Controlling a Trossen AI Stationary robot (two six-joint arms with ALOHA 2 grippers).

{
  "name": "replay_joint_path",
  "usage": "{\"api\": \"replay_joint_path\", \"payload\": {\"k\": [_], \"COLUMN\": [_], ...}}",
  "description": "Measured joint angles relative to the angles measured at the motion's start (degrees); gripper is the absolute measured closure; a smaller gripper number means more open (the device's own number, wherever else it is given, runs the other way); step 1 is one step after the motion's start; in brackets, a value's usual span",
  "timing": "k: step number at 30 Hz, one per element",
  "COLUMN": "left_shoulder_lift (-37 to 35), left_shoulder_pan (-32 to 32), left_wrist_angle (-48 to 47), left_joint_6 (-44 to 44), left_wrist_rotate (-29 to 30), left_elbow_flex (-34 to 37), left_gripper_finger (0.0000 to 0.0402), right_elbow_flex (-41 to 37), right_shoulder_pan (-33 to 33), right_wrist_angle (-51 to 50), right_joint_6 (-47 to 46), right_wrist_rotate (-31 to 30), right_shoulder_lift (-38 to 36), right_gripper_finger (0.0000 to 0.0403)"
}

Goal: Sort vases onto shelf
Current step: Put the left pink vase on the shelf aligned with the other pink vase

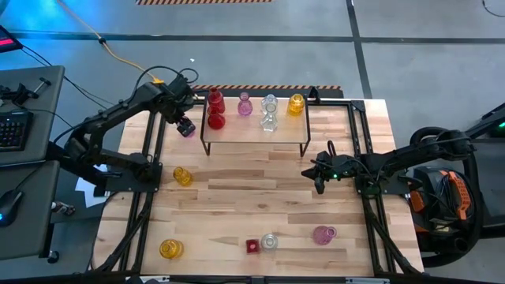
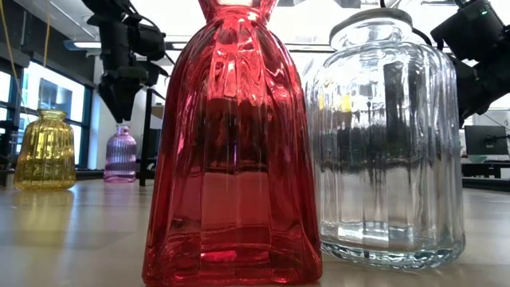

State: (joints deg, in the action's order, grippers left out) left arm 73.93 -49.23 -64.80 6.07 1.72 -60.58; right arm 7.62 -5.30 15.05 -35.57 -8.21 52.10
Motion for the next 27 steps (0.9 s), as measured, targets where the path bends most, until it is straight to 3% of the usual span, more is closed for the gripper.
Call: {"api": "replay_joint_path", "payload": {"k": [27], "left_shoulder_lift": [4.99], "left_shoulder_pan": [-1.85], "left_wrist_angle": [2.07], "left_joint_6": [3.20], "left_wrist_rotate": [0.22], "left_elbow_flex": [0.27], "left_gripper_finger": [0.0153], "right_elbow_flex": [0.00], "right_shoulder_pan": [0.01], "right_wrist_angle": [0.00], "right_joint_6": [0.00], "right_wrist_rotate": [0.00], "right_shoulder_lift": [0.00], "right_gripper_finger": [0.0402]}}
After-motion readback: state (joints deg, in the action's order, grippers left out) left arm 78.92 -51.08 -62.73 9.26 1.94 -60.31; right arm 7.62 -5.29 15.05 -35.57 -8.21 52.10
